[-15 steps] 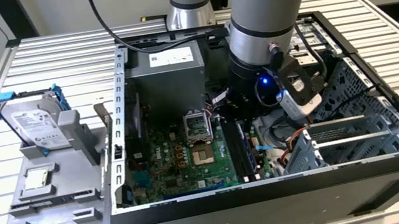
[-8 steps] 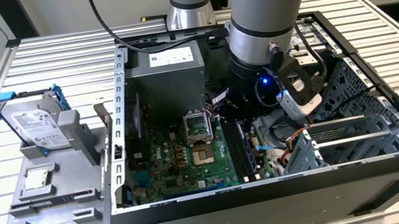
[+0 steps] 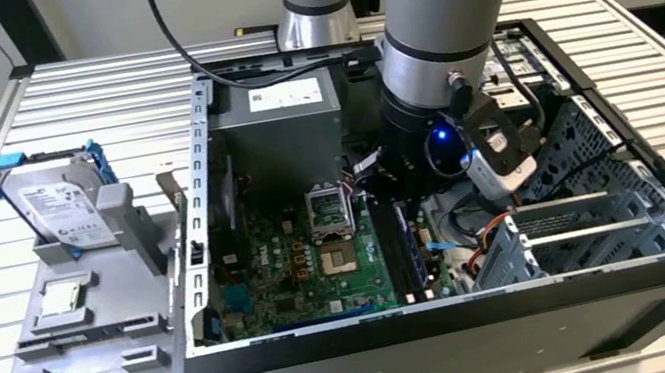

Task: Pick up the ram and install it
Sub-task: 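Press down the ram until it locks into place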

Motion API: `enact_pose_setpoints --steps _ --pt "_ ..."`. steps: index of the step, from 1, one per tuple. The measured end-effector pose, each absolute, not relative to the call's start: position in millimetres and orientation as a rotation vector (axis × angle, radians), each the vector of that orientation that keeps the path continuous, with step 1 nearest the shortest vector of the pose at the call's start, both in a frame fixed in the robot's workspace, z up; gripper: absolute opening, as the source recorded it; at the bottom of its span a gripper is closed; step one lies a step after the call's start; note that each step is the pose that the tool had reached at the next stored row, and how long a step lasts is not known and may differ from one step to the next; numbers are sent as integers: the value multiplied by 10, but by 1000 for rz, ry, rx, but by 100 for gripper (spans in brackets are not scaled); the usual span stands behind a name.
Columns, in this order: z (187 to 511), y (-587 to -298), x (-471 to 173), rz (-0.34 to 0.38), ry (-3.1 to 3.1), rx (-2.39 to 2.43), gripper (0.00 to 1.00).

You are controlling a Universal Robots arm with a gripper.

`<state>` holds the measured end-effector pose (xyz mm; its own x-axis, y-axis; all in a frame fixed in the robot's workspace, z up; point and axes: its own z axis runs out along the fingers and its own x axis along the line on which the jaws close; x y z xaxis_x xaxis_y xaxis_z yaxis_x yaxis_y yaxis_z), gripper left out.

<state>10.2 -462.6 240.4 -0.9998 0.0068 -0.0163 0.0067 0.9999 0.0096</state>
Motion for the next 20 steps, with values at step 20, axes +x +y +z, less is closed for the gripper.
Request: enact_pose_setpoints --steps 20 --pt "2405 -4625 102 18 3105 -364 0"
